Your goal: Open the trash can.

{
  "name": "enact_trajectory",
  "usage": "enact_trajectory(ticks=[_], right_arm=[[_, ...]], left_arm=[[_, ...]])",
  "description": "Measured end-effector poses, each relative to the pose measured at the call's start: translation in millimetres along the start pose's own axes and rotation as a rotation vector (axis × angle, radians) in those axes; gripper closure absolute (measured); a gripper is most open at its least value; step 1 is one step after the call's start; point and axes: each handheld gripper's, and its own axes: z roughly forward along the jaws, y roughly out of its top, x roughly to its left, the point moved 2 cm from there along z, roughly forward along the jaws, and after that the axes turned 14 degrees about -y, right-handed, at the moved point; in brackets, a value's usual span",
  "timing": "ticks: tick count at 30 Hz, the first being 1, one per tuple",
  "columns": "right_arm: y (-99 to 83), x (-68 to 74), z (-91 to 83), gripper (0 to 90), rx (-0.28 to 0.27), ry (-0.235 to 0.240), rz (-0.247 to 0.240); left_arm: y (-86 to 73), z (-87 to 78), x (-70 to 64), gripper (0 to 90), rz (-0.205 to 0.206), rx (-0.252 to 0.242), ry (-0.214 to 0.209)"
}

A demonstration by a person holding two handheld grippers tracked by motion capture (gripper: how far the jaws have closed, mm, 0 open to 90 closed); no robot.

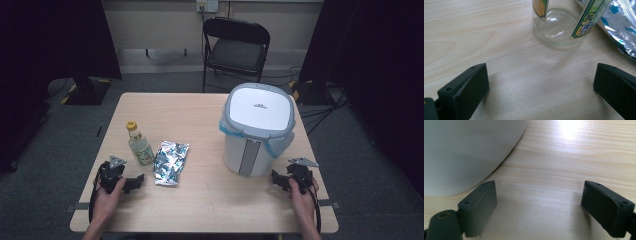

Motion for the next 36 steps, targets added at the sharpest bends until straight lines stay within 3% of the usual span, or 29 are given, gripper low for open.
enact_trajectory(ticks=[8, 11, 16, 22, 27, 28, 29, 32, 34, 36], right_arm=[[0.0, 0.1, -0.1, 11.9, 0.000, -0.002, 0.001], [-0.6, 0.7, -0.9, 12.2, -0.002, -0.004, 0.003], [-2.1, 0.9, -3.3, 12.9, 0.001, 0.003, -0.003], [-1.2, 1.6, -4.3, 13.8, 0.008, 0.009, -0.005], [0.1, 2.2, -5.8, 14.5, 0.016, 0.032, 0.003], [0.1, 2.2, -5.8, 14.5, 0.016, 0.032, 0.003], [0.9, 3.3, -7.6, 14.5, 0.017, 0.039, -0.002], [3.6, 3.7, -10.6, 14.4, 0.001, 0.050, 0.002], [6.4, 2.5, -12.2, 14.6, -0.015, 0.050, 0.009], [9.4, 1.9, -12.3, 15.8, -0.022, 0.055, 0.027]], left_arm=[[-0.6, -1.2, 0.0, 0.1, 0.006, 0.004, 0.003], [-1.9, -4.1, -1.2, 4.6, 0.009, 0.003, -0.013], [-6.3, -13.7, -4.4, 17.2, 0.006, 0.004, -0.001], [-5.0, -15.5, -11.4, 16.0, 0.048, 0.022, 0.043], [3.5, -22.1, -37.8, 16.3, 0.079, -0.014, -0.023], [3.5, -22.1, -37.8, 16.3, 0.079, -0.014, -0.023], [8.1, -22.0, -51.4, 16.3, 0.101, -0.031, -0.055], [17.4, -19.8, -70.7, 16.6, 0.135, -0.038, -0.101], [25.8, -15.6, -86.5, 16.8, 0.147, -0.065, -0.069], [37.0, -9.6, -101.6, 18.2, 0.177, -0.072, -0.086]])
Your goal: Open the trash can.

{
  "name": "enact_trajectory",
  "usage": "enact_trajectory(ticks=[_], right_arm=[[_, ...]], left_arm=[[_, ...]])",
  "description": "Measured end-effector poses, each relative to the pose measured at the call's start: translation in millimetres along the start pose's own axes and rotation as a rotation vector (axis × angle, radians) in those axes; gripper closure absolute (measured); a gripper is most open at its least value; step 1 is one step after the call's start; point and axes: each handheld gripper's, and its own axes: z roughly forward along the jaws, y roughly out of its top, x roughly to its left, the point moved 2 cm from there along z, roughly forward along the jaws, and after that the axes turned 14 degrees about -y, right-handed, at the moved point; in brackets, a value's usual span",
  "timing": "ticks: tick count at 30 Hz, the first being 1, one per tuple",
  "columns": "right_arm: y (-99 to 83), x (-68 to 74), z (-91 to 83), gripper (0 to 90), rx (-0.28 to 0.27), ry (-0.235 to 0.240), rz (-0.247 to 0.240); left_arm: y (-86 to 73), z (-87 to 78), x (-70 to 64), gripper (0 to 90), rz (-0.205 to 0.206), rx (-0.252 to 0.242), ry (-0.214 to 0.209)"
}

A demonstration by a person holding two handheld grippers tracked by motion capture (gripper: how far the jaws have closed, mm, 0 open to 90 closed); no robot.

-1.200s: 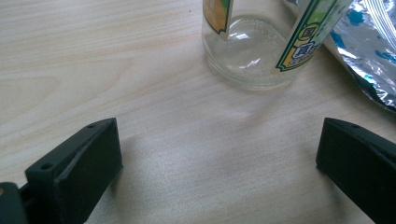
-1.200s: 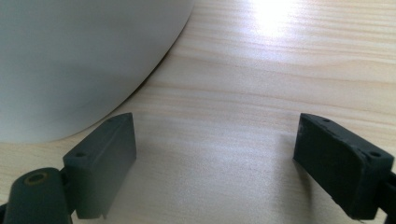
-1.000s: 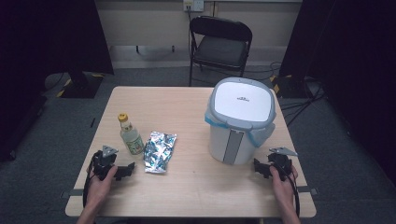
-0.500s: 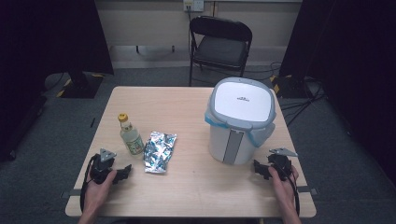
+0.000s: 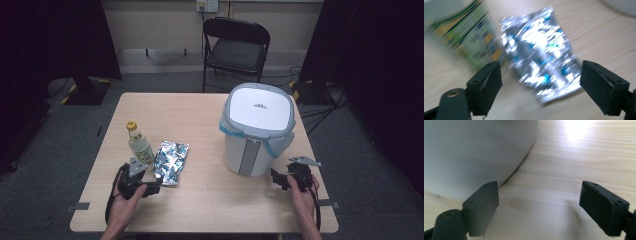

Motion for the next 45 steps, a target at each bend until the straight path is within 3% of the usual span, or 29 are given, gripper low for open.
enact_trajectory(ticks=[1, 4, 6, 10, 13, 19, 20, 21, 25, 31, 33, 38, 39, 41, 43, 44, 45], right_arm=[[0.0, 0.0, 0.0, 15.8, 0.000, 0.000, 0.000], [3.4, 0.4, 0.5, 15.9, 0.001, -0.001, -0.010], [8.0, -2.1, 0.2, 16.1, -0.011, 0.000, -0.010], [15.5, -6.2, -0.5, 16.5, -0.032, 0.006, -0.005], [16.9, -6.3, -0.1, 17.9, -0.050, 0.014, -0.011], [13.7, -3.2, -1.6, 26.8, -0.094, 0.011, -0.024], [13.6, -2.1, -2.5, 29.8, -0.102, 0.012, -0.034], [13.6, -1.2, -3.2, 31.0, -0.104, 0.011, -0.037], [13.5, 1.6, -4.5, 36.7, -0.102, 0.032, -0.038], [12.8, 12.4, -5.9, 32.7, -0.098, 0.108, -0.062], [12.8, 15.0, -6.4, 32.4, -0.099, 0.112, -0.069], [14.4, 28.3, -7.6, 31.5, -0.099, 0.115, -0.078], [14.9, 34.0, -7.1, 30.8, -0.097, 0.131, -0.075], [16.1, 41.0, -6.4, 28.5, -0.093, 0.152, -0.081], [17.5, 48.0, -6.7, 28.1, -0.089, 0.165, -0.094], [17.5, 48.0, -6.7, 28.1, -0.089, 0.165, -0.094], [18.8, 57.6, -6.9, 22.4, -0.084, 0.195, -0.099]], left_arm=[[0.0, 0.0, 0.0, 18.2, 0.000, 0.000, 0.000], [20.7, 16.4, -16.5, 18.2, 0.005, -0.015, -0.054], [37.8, 29.8, -29.5, 18.4, 0.030, -0.019, -0.097], [55.0, 49.0, -34.9, 18.4, 0.027, -0.039, -0.140], [62.3, 62.2, -36.6, 18.4, -0.017, -0.083, -0.181], [66.0, 82.7, -44.2, 18.4, -0.011, -0.082, -0.212], [66.1, 86.3, -45.7, 18.5, -0.015, -0.070, -0.233], [67.2, 90.4, -48.0, 18.2, -0.034, -0.085, -0.293], [72.7, 94.3, -50.0, 17.8, -0.018, -0.080, -0.285], [87.1, 97.4, -54.9, 18.0, 0.028, -0.075, -0.268], [88.1, 99.1, -54.8, 18.0, 0.024, -0.076, -0.265], [89.9, 104.1, -52.3, 18.0, 0.046, -0.073, -0.246], [89.7, 105.9, -53.9, 18.0, 0.025, -0.068, -0.255], [89.9, 106.6, -55.3, 18.0, 0.026, -0.067, -0.265], [91.4, 109.8, -58.6, 18.0, 0.061, -0.055, -0.245], [91.4, 109.8, -58.6, 18.0, 0.061, -0.055, -0.245], [91.7, 112.0, -57.0, 17.8, 0.056, -0.043, -0.237]])
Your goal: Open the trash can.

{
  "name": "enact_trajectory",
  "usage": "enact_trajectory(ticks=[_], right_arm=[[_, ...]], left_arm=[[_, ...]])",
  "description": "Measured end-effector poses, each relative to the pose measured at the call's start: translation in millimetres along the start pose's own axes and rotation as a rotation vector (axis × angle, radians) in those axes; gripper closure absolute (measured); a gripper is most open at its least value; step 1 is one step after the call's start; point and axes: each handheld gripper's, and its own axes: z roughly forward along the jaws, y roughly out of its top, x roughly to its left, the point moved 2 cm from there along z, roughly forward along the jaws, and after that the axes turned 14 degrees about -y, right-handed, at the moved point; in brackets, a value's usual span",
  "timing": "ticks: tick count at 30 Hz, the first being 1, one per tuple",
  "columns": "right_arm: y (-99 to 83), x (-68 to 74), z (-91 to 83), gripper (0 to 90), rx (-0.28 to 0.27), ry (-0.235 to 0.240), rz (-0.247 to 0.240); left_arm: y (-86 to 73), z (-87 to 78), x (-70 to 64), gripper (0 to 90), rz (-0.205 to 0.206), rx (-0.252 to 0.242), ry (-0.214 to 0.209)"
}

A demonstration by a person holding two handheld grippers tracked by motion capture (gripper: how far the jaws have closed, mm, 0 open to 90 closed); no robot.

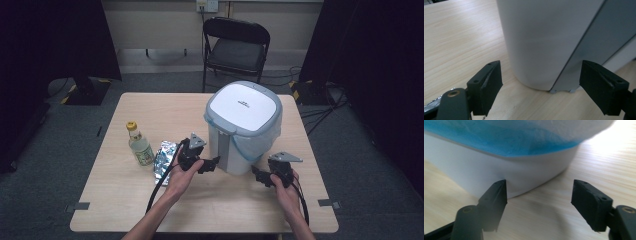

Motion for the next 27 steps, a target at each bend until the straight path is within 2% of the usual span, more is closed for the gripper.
enact_trajectory(ticks=[3, 5, 7, 8, 9, 11, 12, 13, 14, 17, 18, 19, 20, 22, 25, 27], right_arm=[[1.7, 6.4, 1.8, 18.8, -0.011, 0.064, 0.024], [1.2, 6.7, 3.6, 17.4, -0.012, 0.078, 0.038], [0.6, 5.4, 3.7, 18.3, -0.019, 0.084, 0.044], [0.5, 4.7, 3.4, 19.5, -0.023, 0.078, 0.041], [0.8, 3.8, 2.5, 19.6, -0.026, 0.074, 0.040], [0.6, 2.1, 1.9, 19.6, -0.027, 0.067, 0.035], [-0.8, -4.0, 2.0, 19.6, -0.024, 0.038, 0.045], [-1.6, -6.6, 2.5, 19.6, -0.018, 0.032, 0.053], [-3.2, -11.5, 3.9, 19.6, -0.012, 0.015, 0.059], [-4.7, -18.1, 5.4, 19.7, -0.008, -0.001, 0.083], [-4.2, -22.1, 6.2, 19.7, -0.010, -0.008, 0.096], [-4.0, -22.9, 6.4, 19.7, -0.009, -0.011, 0.098], [-4.2, -24.3, 7.3, 19.7, -0.008, -0.016, 0.097], [-4.5, -26.8, 9.2, 19.9, 0.000, -0.022, 0.093], [-4.0, -31.1, 11.5, 20.4, 0.006, -0.034, 0.099], [-3.0, -35.0, 12.1, 20.5, 0.001, -0.045, 0.106]], left_arm=[[-2.8, 0.7, 5.7, 15.3, -0.022, -0.007, -0.021], [-4.8, 1.3, 9.4, 14.7, -0.009, -0.003, -0.007], [-6.3, 2.9, 11.7, 12.4, -0.012, -0.001, -0.012], [-8.3, 6.1, 13.8, 12.1, -0.022, 0.016, -0.011], [-9.4, 7.5, 15.0, 11.4, -0.014, 0.036, -0.009], [-10.7, 9.4, 15.6, 11.3, -0.018, 0.044, -0.001], [-12.3, 11.0, 18.3, 11.5, -0.058, 0.052, -0.017], [-12.3, 11.0, 18.3, 11.6, -0.058, 0.052, -0.017], [-13.1, 11.9, 20.9, 11.6, -0.096, 0.047, -0.045], [-13.4, 11.9, 22.9, 10.8, -0.093, 0.054, -0.031], [-14.3, 11.0, 25.1, 11.5, -0.090, 0.059, 0.001], [-15.2, 9.8, 27.2, 13.3, -0.099, 0.060, 0.016], [-15.2, 9.8, 27.2, 16.3, -0.099, 0.060, 0.016], [-16.2, 10.7, 31.1, 15.2, -0.123, 0.046, -0.009], [-15.0, 10.9, 32.7, 15.3, -0.126, 0.051, -0.012], [-12.8, 10.5, 36.3, 15.5, -0.113, 0.064, -0.007]])
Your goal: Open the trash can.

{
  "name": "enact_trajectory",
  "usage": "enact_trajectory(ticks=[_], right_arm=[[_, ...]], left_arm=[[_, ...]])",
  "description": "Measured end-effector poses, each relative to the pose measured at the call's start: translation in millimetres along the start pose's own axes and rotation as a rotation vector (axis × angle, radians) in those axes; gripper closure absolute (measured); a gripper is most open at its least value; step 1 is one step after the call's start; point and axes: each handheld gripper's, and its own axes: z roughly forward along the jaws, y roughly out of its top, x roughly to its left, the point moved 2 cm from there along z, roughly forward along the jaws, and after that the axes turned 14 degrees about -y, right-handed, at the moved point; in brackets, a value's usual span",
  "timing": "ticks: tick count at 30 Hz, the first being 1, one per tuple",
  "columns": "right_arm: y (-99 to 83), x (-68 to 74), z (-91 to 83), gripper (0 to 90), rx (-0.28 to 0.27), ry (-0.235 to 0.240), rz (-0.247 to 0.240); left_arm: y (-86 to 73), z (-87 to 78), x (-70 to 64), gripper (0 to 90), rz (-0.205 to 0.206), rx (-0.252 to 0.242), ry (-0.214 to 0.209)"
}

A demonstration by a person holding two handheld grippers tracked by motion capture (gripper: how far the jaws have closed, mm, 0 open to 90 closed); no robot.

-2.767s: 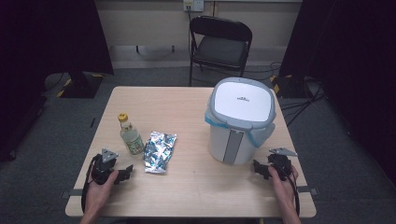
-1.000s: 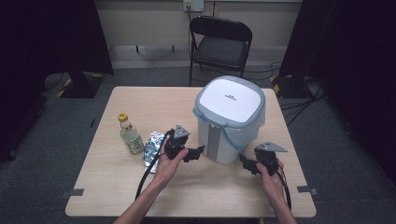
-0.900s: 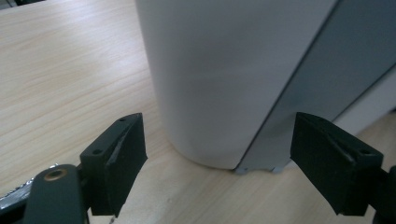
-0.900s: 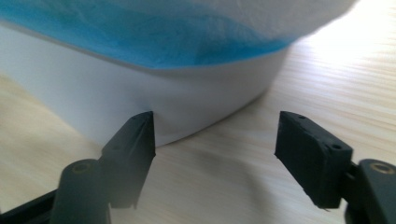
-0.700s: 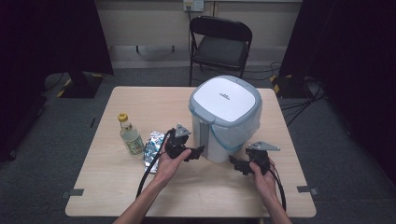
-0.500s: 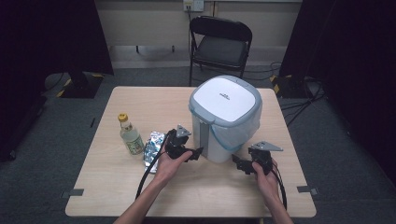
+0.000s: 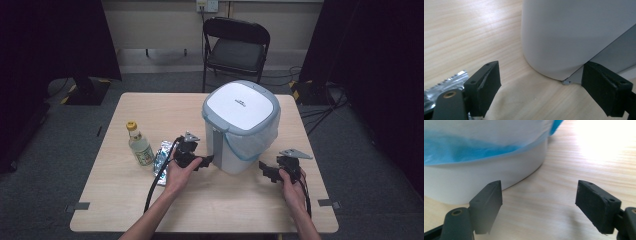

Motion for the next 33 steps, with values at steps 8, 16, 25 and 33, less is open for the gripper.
enact_trajectory(ticks=[8, 16, 25, 33], right_arm=[[10.7, -8.8, 2.1, 20.4, -0.019, -0.007, -0.013], [27.6, -23.4, 15.6, 20.4, -0.024, -0.028, 0.002], [48.1, -34.1, 51.1, 21.6, -0.023, -0.104, -0.058], [61.9, -26.0, 63.5, 31.6, -0.074, -0.037, -0.074]], left_arm=[[3.5, 1.2, 15.8, 15.0, -0.060, -0.027, 0.004], [19.0, -0.3, 30.5, 16.1, -0.073, -0.028, 0.044], [19.3, -1.8, 32.6, 20.9, -0.078, -0.045, 0.037], [20.1, -11.2, 26.2, 23.7, -0.044, -0.051, 0.014]])
